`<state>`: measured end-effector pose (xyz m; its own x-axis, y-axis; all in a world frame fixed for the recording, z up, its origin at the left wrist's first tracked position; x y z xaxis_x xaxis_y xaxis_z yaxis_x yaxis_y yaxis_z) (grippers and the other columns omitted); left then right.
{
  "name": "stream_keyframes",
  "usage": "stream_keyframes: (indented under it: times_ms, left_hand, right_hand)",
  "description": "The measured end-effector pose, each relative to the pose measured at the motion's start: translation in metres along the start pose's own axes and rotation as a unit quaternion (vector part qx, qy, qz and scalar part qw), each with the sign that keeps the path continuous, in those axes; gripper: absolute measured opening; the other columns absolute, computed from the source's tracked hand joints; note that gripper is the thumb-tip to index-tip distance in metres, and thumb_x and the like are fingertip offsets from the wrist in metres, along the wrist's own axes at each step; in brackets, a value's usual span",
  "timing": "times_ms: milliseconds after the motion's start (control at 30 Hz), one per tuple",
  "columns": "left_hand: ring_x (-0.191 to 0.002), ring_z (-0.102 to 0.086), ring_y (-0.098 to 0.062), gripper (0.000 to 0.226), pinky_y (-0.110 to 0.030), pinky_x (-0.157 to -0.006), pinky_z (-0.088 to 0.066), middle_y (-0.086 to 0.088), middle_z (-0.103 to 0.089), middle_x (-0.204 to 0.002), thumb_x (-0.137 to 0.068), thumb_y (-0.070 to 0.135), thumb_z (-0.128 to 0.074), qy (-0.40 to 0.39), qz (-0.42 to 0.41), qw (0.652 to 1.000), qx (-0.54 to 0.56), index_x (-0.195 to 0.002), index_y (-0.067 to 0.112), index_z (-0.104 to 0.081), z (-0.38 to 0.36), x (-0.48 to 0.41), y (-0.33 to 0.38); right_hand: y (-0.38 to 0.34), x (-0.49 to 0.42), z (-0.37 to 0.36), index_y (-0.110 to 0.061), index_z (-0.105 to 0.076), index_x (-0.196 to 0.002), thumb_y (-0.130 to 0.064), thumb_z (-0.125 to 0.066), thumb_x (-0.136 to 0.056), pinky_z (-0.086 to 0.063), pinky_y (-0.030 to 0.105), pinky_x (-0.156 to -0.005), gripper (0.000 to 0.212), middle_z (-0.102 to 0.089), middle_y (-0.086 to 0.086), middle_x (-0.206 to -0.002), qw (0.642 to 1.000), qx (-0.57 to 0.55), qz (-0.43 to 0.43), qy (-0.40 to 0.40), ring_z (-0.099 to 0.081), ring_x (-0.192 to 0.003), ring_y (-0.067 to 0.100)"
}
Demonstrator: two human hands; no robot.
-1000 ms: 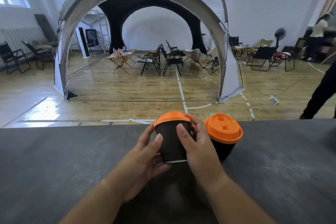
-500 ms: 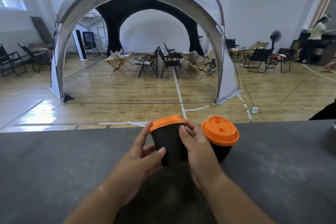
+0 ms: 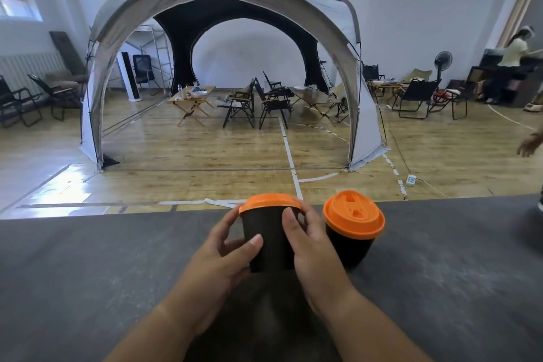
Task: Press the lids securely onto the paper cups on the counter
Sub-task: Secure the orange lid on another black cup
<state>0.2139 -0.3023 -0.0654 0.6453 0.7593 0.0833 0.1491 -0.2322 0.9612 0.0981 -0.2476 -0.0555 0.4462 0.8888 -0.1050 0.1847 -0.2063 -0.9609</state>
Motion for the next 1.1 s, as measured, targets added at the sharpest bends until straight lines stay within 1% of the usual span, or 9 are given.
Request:
stream_keyframes:
  times_ms: [167, 267, 367, 500, 633, 800, 900, 1000, 1100]
  left_hand:
    - [-0.102, -0.069, -0.026, 0.093, -0.047, -0.086, -0.057, -0.007, -0.066, -0.116, -0.053, 0.053, -0.087, 0.023, -0.014, 0.994, -0.108, -0.133, 0.054, -0.042, 0.006, 0.001, 0.005]
    - [-0.103, -0.068, -0.036, 0.076, -0.05, -0.087, -0.056, -0.015, -0.069, -0.115, -0.067, 0.031, -0.074, -0.029, 0.023, 0.999, 0.018, -0.132, 0.056, -0.042, -0.008, 0.003, -0.001]
    - [-0.097, -0.07, -0.039, 0.08, -0.044, -0.08, -0.059, -0.019, -0.072, -0.104, -0.067, 0.014, -0.071, -0.015, 0.0, 1.0, 0.016, -0.132, 0.052, -0.044, -0.005, 0.003, 0.003]
    - [-0.098, -0.071, -0.03, 0.091, -0.044, -0.083, -0.056, -0.013, -0.07, -0.111, -0.059, 0.022, -0.08, 0.003, -0.021, 0.999, -0.042, -0.132, 0.059, -0.04, 0.0, 0.003, 0.006]
    - [-0.103, -0.069, -0.033, 0.075, -0.048, -0.085, -0.057, -0.013, -0.07, -0.114, -0.069, 0.025, -0.072, -0.038, -0.006, 0.999, -0.001, -0.127, 0.061, -0.043, -0.009, 0.004, 0.003]
    - [-0.098, -0.07, -0.036, 0.071, -0.045, -0.08, -0.06, -0.017, -0.072, -0.104, -0.072, 0.012, -0.068, -0.009, -0.033, 0.999, -0.019, -0.133, 0.044, -0.049, 0.0, 0.001, 0.006]
    - [-0.095, -0.072, -0.028, 0.073, -0.039, -0.075, -0.061, -0.013, -0.073, -0.104, -0.068, 0.017, -0.071, 0.008, -0.046, 0.998, -0.05, -0.131, 0.046, -0.049, 0.002, 0.002, 0.009]
    - [-0.099, -0.071, -0.018, 0.083, -0.037, -0.081, -0.059, -0.004, -0.066, -0.116, -0.061, 0.033, -0.078, 0.021, -0.068, 0.992, -0.099, -0.13, 0.06, -0.041, 0.006, 0.0, 0.013]
    - [-0.095, -0.072, -0.024, 0.075, -0.035, -0.072, -0.059, -0.011, -0.07, -0.11, -0.063, 0.03, -0.074, 0.018, -0.037, 0.999, -0.019, -0.132, 0.044, -0.047, 0.008, -0.002, 0.006]
  right_hand:
    - [-0.013, 0.005, 0.004, -0.047, -0.041, -0.133, -0.056, -0.067, -0.071, -0.056, 0.027, -0.089, 0.067, -0.052, -0.014, -0.13, 0.994, 0.095, 0.046, 0.019, -0.055, -0.118, 0.006]
    - [-0.003, -0.001, 0.008, -0.045, -0.055, -0.123, -0.061, -0.076, -0.072, -0.057, 0.042, -0.092, 0.057, -0.062, -0.002, -0.127, 0.999, 0.026, 0.02, 0.035, -0.063, -0.116, 0.018]
    - [0.009, -0.006, 0.006, -0.036, -0.054, -0.133, -0.058, -0.071, -0.076, -0.056, 0.049, -0.093, 0.063, -0.063, 0.004, -0.129, 0.999, -0.036, -0.024, 0.017, -0.065, -0.115, 0.026]
    - [0.002, 0.0, 0.003, -0.043, -0.041, -0.142, -0.057, -0.067, -0.074, -0.057, 0.037, -0.091, 0.074, -0.056, -0.004, -0.135, 1.0, 0.017, -0.004, 0.0, -0.06, -0.12, 0.017]
    - [-0.002, -0.004, 0.009, -0.046, -0.055, -0.126, -0.056, -0.078, -0.074, -0.058, 0.042, -0.091, 0.058, -0.062, -0.001, -0.128, 0.999, 0.028, 0.021, 0.036, -0.064, -0.115, 0.019]
    - [0.012, -0.01, 0.005, -0.03, -0.05, -0.139, -0.049, -0.073, -0.076, -0.056, 0.053, -0.093, 0.07, -0.063, 0.007, -0.131, 0.996, -0.065, -0.054, -0.004, -0.065, -0.115, 0.03]
    - [0.008, -0.006, 0.004, -0.038, -0.042, -0.145, -0.061, -0.074, -0.069, -0.054, 0.049, -0.097, 0.085, -0.055, -0.002, -0.139, 0.999, -0.025, -0.037, -0.004, -0.06, -0.122, 0.023]
    - [-0.004, 0.0, 0.002, -0.047, -0.036, -0.14, -0.055, -0.072, -0.068, -0.054, 0.04, -0.098, 0.081, -0.05, -0.014, -0.136, 0.998, 0.062, 0.012, 0.0, -0.054, -0.122, 0.01]
    - [-0.001, -0.002, 0.002, -0.043, -0.047, -0.134, -0.052, -0.083, -0.068, -0.055, 0.045, -0.096, 0.075, -0.057, -0.003, -0.136, 1.0, 0.017, 0.004, 0.011, -0.06, -0.121, 0.019]
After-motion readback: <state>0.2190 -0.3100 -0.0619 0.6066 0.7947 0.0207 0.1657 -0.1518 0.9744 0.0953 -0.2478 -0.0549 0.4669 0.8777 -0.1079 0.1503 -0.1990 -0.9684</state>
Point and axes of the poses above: each hand's wrist, its own x-axis away from the middle knuckle, its own z-axis out of the back of the hand, y = z × x, the point moved 10 cm from there along -x, towards the middle knuckle
